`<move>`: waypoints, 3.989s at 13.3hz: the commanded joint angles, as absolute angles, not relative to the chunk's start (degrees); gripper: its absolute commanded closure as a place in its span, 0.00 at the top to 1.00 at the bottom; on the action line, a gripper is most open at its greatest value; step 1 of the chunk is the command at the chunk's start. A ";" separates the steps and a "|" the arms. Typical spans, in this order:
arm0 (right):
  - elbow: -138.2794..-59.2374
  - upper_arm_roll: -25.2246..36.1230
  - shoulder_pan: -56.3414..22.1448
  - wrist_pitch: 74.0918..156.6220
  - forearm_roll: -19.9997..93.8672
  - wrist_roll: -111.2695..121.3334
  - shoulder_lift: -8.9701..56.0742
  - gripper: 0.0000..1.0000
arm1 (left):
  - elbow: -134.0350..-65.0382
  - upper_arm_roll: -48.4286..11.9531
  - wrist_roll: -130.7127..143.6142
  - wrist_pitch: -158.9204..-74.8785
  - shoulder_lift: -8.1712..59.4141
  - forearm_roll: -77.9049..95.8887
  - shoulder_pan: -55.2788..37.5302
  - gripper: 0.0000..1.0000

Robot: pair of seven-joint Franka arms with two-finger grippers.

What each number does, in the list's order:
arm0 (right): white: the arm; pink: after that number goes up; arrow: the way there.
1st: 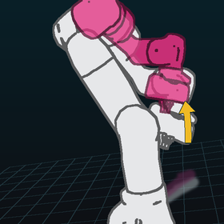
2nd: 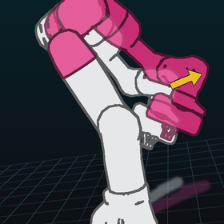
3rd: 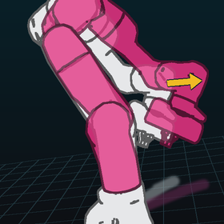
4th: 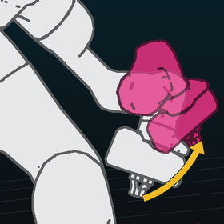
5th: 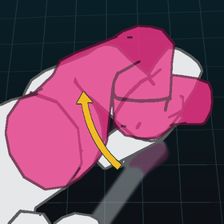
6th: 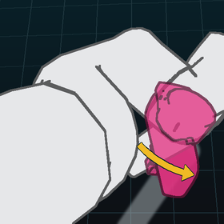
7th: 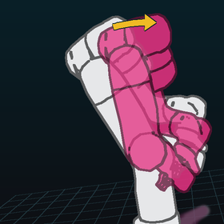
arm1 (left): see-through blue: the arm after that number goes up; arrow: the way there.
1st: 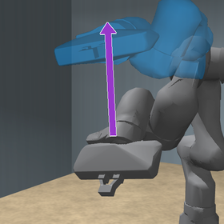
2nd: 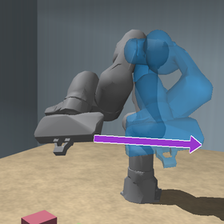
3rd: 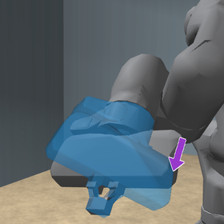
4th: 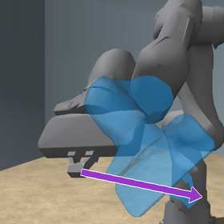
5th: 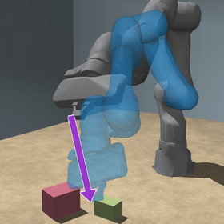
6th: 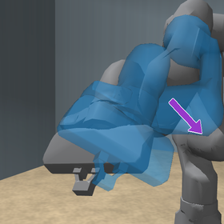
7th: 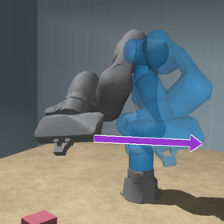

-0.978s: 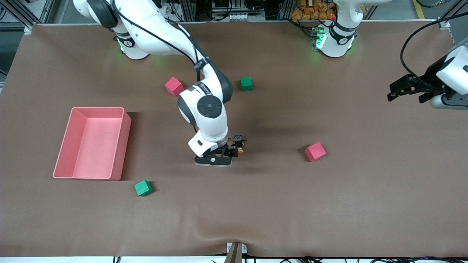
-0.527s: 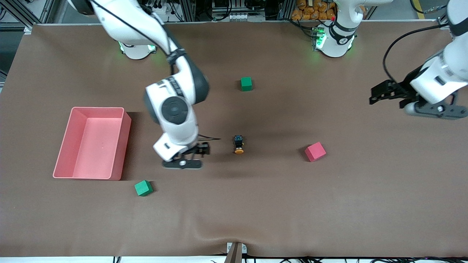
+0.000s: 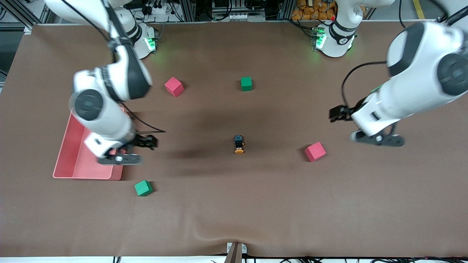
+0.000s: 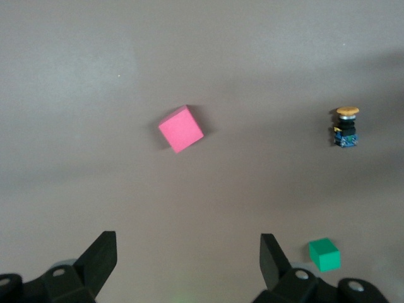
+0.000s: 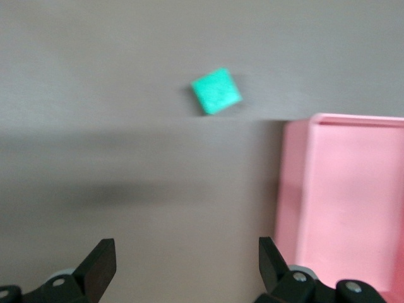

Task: Place and upright button with both arms
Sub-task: 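Release the button on the table while the left gripper reaches toward it, then lower the left gripper over the button lying on the table, then close the left gripper on the button's black base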

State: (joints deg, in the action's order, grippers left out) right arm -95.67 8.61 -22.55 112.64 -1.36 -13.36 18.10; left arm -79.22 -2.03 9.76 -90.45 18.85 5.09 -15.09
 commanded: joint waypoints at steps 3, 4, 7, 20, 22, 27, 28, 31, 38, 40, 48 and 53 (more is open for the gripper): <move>-106.77 7.12 -13.37 111.46 -1.76 -3.35 4.51 1.00 | -69.61 -1.32 18.00 -88.85 28.29 2.99 -20.73 1.00; -107.31 7.21 -12.66 109.27 -1.76 -3.25 2.57 1.00 | -69.52 -1.32 19.67 -89.29 29.17 2.99 -21.96 1.00; -107.23 7.12 -9.06 104.77 -1.67 -3.08 -1.13 1.00 | -69.52 -0.70 24.23 -90.35 30.41 2.81 -25.04 1.00; -101.79 7.21 -0.18 94.32 -1.23 6.34 -5.71 1.00 | -66.53 2.99 33.84 -104.30 39.81 3.16 -35.15 1.00; -98.98 7.21 -0.26 89.93 1.82 0.73 -5.45 1.00 | -66.53 2.64 34.10 -109.22 42.18 3.51 -35.33 1.00; -94.15 7.29 0.17 88.77 2.91 0.77 -2.30 1.00 | -66.71 1.32 39.54 -116.36 46.40 4.22 -37.61 1.00; -93.61 7.38 1.39 87.99 2.81 3.92 -1.68 1.00 | -66.80 1.49 40.07 -116.80 47.10 4.22 -38.92 1.00; -90.45 7.12 1.76 86.93 2.64 5.27 -0.35 1.00 | -66.97 1.41 42.45 -119.17 48.69 4.22 -39.90 1.00; -90.09 7.12 0.70 85.34 2.55 5.62 -0.53 1.00 | -67.32 1.32 45.26 -123.30 52.11 4.22 -42.44 1.00; -90.00 7.03 0.44 84.99 2.55 5.45 -0.87 1.00 | -67.41 1.41 46.14 -123.57 53.08 4.22 -42.80 1.00; -90.00 3.08 3.43 82.79 -0.08 5.01 -0.97 1.00 | -68.03 1.41 46.93 -124.80 54.67 4.13 -44.65 0.90; -89.91 2.99 3.25 86.22 -0.35 5.54 -1.05 1.00 | -68.47 1.49 46.41 -124.80 54.84 3.43 -44.56 0.79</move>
State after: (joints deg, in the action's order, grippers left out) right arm -90.99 3.87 2.51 85.84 0.59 5.11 -1.16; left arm -68.77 1.09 45.89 -124.37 54.46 3.97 -44.25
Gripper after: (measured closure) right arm 0.000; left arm 0.189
